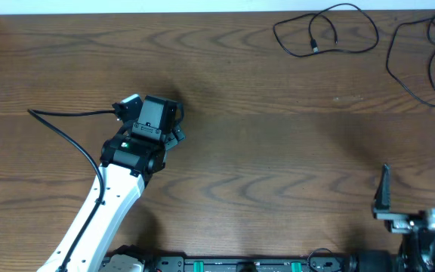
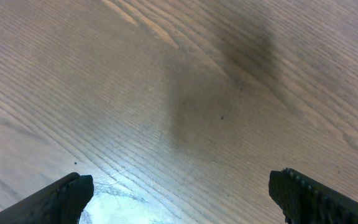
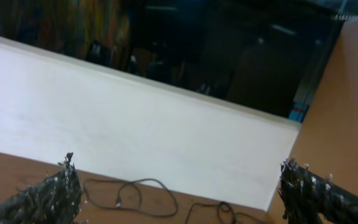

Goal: Untangle cables

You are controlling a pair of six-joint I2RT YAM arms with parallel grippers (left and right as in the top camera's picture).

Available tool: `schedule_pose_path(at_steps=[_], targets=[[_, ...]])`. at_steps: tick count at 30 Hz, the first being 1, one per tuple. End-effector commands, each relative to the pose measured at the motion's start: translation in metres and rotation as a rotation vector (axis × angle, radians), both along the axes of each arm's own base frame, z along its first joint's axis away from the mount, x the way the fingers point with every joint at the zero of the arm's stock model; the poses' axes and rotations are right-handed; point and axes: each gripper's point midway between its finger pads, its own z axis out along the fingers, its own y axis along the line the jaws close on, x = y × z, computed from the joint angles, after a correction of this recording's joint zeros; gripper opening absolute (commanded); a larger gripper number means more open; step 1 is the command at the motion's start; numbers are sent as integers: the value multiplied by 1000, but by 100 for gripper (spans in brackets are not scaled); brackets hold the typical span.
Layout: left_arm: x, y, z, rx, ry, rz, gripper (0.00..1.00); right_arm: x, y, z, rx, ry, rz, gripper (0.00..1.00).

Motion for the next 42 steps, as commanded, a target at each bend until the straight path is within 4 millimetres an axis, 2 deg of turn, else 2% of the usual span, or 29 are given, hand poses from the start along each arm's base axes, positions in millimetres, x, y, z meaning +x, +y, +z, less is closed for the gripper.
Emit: schedule_pose_path(at_steps=[1, 6, 30, 42], targets=[[0, 2, 2, -1, -8, 15, 98, 11, 1, -16, 27, 21, 17, 99], [0, 2, 2, -1, -8, 15, 98, 25, 0, -38, 31, 61, 16, 99], [0, 2, 2, -1, -8, 14, 98, 26, -1, -43, 33, 79, 12, 99], [0, 2, 2, -1, -8, 15, 98, 37, -1, -66, 37, 129, 16, 99]])
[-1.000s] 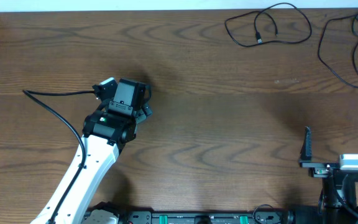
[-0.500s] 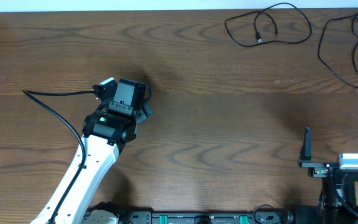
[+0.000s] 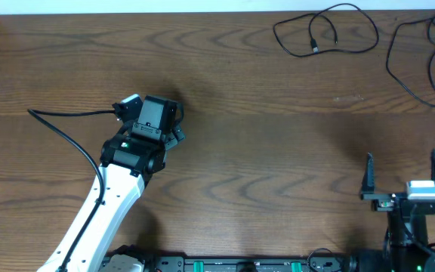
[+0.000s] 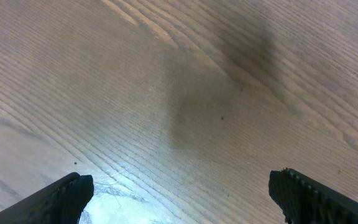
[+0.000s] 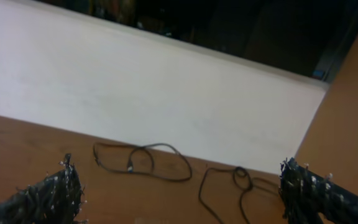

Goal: Untangle cables

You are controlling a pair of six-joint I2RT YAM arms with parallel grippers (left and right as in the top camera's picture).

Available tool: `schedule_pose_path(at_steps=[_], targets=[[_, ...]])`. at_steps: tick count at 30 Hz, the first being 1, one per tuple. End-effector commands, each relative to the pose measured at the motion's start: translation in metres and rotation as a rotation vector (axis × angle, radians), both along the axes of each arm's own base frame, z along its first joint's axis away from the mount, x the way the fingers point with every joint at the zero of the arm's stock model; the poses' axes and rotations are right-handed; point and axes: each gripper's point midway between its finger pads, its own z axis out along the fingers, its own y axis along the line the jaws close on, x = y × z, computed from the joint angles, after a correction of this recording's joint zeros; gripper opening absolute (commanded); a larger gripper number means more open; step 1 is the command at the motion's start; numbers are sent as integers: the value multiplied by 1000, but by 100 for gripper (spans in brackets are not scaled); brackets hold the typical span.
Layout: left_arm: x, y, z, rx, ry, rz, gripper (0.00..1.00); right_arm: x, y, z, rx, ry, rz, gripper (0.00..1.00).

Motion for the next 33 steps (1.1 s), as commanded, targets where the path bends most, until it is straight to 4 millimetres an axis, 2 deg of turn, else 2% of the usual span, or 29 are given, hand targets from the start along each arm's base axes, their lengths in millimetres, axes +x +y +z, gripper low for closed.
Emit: schedule_pose_path(at_steps=[1, 15, 21, 33], targets=[[0, 2, 2, -1, -8, 15, 98, 1, 2, -3, 12, 1, 13, 99], [0, 2, 2, -1, -8, 15, 98, 3, 0, -9, 14, 17, 5, 99], [0, 2, 2, -1, -8, 15, 98, 7, -2, -19, 16, 35, -4, 99], [0, 2, 2, -1, -8, 15, 98, 32, -12, -74, 96, 87, -34, 99]])
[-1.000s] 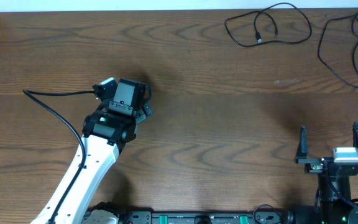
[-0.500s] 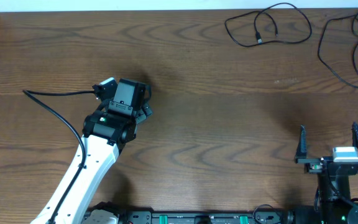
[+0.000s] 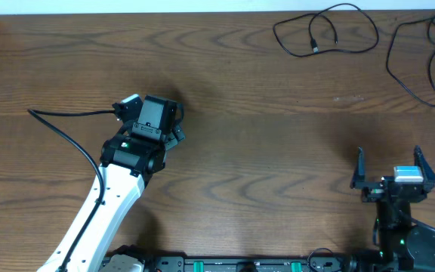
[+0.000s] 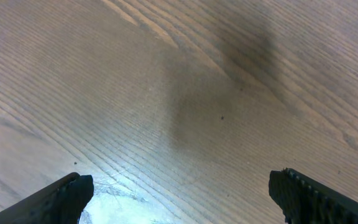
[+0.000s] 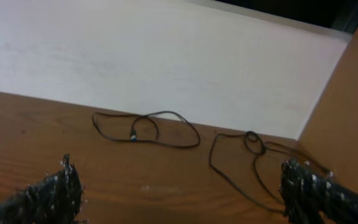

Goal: Untangle cables

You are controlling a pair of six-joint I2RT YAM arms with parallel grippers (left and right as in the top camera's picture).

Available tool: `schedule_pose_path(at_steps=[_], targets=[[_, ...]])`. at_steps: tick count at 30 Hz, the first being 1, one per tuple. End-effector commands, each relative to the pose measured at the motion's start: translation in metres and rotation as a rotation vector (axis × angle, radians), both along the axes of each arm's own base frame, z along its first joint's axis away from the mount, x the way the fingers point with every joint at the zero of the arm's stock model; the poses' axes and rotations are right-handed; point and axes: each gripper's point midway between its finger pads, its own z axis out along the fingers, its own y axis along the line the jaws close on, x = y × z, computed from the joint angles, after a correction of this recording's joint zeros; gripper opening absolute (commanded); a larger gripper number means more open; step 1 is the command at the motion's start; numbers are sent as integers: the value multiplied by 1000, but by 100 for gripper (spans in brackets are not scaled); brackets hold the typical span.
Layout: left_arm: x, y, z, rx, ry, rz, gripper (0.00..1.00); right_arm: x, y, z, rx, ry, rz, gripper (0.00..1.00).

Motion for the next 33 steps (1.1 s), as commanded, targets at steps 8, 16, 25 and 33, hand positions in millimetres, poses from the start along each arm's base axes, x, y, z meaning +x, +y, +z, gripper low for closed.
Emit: schedule_pose_path(at_steps=[8, 16, 25, 33], targets=[[0, 2, 2, -1, -8, 14, 98, 11, -9, -22, 92, -44, -25, 99], [0, 2, 2, -1, -8, 14, 98, 13, -14, -35, 94, -25, -45, 99], [0, 2, 2, -1, -8, 15, 98, 15, -19, -46, 97, -5, -66, 99], [0, 2, 2, -1, -8, 14, 98, 17, -19, -60, 100, 15, -64, 99]])
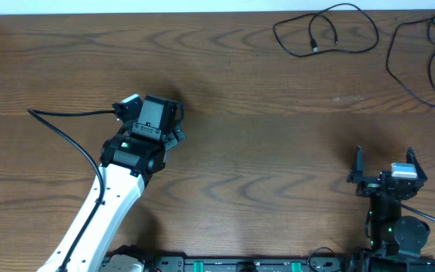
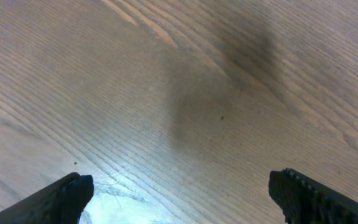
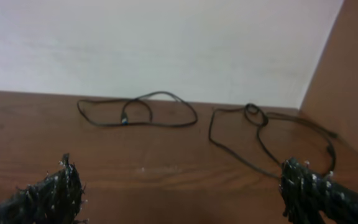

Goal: Untangle cables

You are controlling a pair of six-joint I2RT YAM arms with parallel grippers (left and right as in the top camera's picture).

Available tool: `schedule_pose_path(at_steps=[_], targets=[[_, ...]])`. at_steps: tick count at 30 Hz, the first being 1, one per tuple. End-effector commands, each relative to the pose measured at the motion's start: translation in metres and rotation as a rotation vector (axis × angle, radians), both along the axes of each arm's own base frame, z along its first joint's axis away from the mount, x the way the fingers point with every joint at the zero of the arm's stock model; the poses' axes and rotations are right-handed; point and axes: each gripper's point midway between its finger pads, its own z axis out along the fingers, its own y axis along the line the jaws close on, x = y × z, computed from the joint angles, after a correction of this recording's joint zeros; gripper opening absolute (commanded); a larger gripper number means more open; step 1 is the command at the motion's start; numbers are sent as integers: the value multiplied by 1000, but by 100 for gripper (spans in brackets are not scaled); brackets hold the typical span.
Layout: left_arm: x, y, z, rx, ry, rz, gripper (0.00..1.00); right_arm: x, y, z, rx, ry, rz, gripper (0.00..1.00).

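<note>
Two thin black cables lie apart at the table's far right. One looped cable (image 1: 325,32) (image 3: 138,112) with a plug end sits left of the other. The second cable (image 1: 421,64) (image 3: 266,134), with a small knot-like loop, reaches the right edge. My right gripper (image 1: 384,168) (image 3: 182,193) is open near the front right, facing the cables from well short of them. My left gripper (image 1: 174,125) (image 2: 179,196) hangs open over bare wood at the left.
The left arm's own black lead (image 1: 66,128) trails across the table's left side. A white wall (image 3: 154,43) backs the table's far edge, and a brown side panel (image 3: 356,74) stands at the right.
The right gripper has shifted slightly forward and tipped lower, so its view now shows more tabletop and both cables. The left arm is unchanged.
The right gripper sat turned sideways at the front right edge, its camera aimed high at the wall. It then faced forward, open, and its view dropped moment by moment onto the cables. The left arm stayed still and open throughout. The cables have not moved.
</note>
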Motion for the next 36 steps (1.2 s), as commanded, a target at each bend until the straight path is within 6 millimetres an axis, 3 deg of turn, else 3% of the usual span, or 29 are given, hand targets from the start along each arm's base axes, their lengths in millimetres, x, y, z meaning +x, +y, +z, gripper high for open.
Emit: schedule_pose_path(at_steps=[1, 4, 9, 36], targets=[[0, 2, 2, -1, -8, 15, 98, 0, -1, 0, 12, -12, -1, 99], [0, 2, 2, -1, -8, 15, 98, 0, -1, -1, 9, -7, -2, 99], [0, 2, 2, -1, -8, 15, 98, -1, -1, -20, -6, 71, -2, 99], [0, 2, 2, -1, -8, 15, 98, -1, -1, -19, 5, 68, -2, 99]])
